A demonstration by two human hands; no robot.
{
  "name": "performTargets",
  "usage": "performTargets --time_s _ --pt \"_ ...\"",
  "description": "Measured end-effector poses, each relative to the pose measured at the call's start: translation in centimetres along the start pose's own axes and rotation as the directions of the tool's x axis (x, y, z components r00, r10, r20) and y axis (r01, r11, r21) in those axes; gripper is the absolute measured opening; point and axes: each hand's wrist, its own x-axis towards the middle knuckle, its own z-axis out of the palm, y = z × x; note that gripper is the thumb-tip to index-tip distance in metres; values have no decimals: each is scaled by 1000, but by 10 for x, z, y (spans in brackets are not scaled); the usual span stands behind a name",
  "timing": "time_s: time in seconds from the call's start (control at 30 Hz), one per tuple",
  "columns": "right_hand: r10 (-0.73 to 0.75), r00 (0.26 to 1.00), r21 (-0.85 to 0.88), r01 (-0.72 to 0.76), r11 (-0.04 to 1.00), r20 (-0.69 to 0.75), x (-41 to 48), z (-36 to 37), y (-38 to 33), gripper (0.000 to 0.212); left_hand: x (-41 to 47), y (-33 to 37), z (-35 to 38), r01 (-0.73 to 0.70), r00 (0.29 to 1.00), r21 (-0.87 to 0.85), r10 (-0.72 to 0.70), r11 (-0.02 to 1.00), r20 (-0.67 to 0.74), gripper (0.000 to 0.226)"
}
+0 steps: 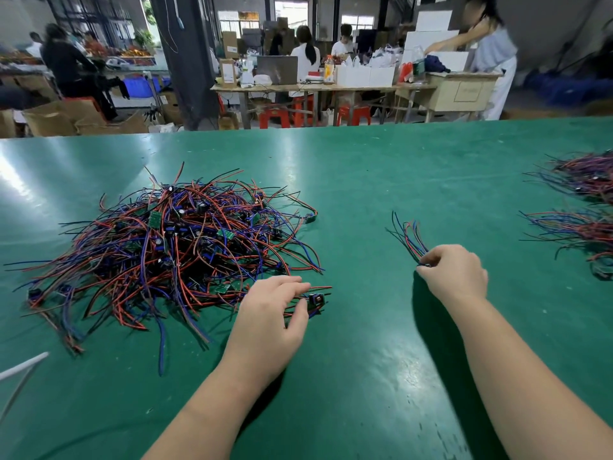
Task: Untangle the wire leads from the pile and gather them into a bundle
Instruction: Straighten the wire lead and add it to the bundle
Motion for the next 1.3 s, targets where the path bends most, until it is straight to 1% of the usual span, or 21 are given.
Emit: performTargets --time_s 0.1,0.17,0.27,0.37,0.43,0.5,0.53,0.57,0.6,0.63,0.7,0.77,0.8,0.87,0.9,0.97,1.07,1.13,1.2,1.23,1.3 --pt "-55 998 -49 53 997 -37 -6 3 -8 20 1 -9 1 66 985 256 -104 964 135 42" --pt "-113 993 21 114 993 -31 -12 4 -18 22 2 -14 2 49 971 379 -134 924 200 39" --pt "-200 979 131 194 972 39 -26 8 -33 20 4 -15 1 50 971 399 -138 916 195 27" --pt "-320 945 261 291 920 72 -44 12 -41 16 4 -15 1 47 981 361 -112 931 161 21" --pt "-470 869 385 385 839 156 -59 14 -47 10 3 -14 3 52 982 331 -109 942 156 19" --pt "-607 745 507 423 751 278 -75 18 -55 14 4 -14 6 41 978 347 -109 937 179 19" --pt "-657 687 531 448 719 310 -81 23 -59 18 4 -14 6 34 976 351 -106 936 189 19" --pt "-692 652 532 484 695 310 -86 28 -64 19 3 -14 7 26 976 351 -99 936 192 18" --pt "-706 649 525 511 681 283 -88 32 -67 19 3 -13 6 12 979 348 -81 937 184 16" --pt "-698 671 527 510 680 250 -89 35 -70 17 2 -11 5 -6 984 337 -54 941 167 13" --pt "-655 720 568 447 691 228 -88 36 -71 16 1 -7 2 -38 994 298 5 954 113 7" --pt "-615 736 675 303 672 282 -87 33 -68 19 1 -3 0 -80 997 279 76 957 25 4" --pt "-595 742 752 192 630 310 -87 30 -67 19 2 -1 -1 -107 993 278 115 955 -16 4" --pt "-540 767 876 -60 479 348 -88 28 -67 11 2 3 -4 -154 982 298 180 942 -63 7" --pt "-508 785 903 -150 402 356 -88 28 -67 9 1 5 -5 -172 977 316 203 933 -67 9" --pt "-456 812 921 -242 306 365 -89 27 -68 11 0 9 -6 -198 972 332 228 922 -53 17" --pt "-437 827 933 -280 227 354 -90 25 -69 14 -4 15 -3 -230 968 304 249 925 -25 24" --pt "-428 835 938 -306 162 346 -91 22 -70 18 -7 18 0 -197 980 171 199 965 5 24" --pt "-424 833 932 -351 91 355 -90 17 -71 21 -10 21 4 -40 999 -75 41 996 16 21" --pt "-424 829 924 -378 59 366 -90 15 -71 22 -11 22 5 64 998 -197 -63 978 12 20" --pt "-432 815 907 -422 15 386 -90 10 -71 26 -10 24 7 256 963 -422 -267 870 34 15"
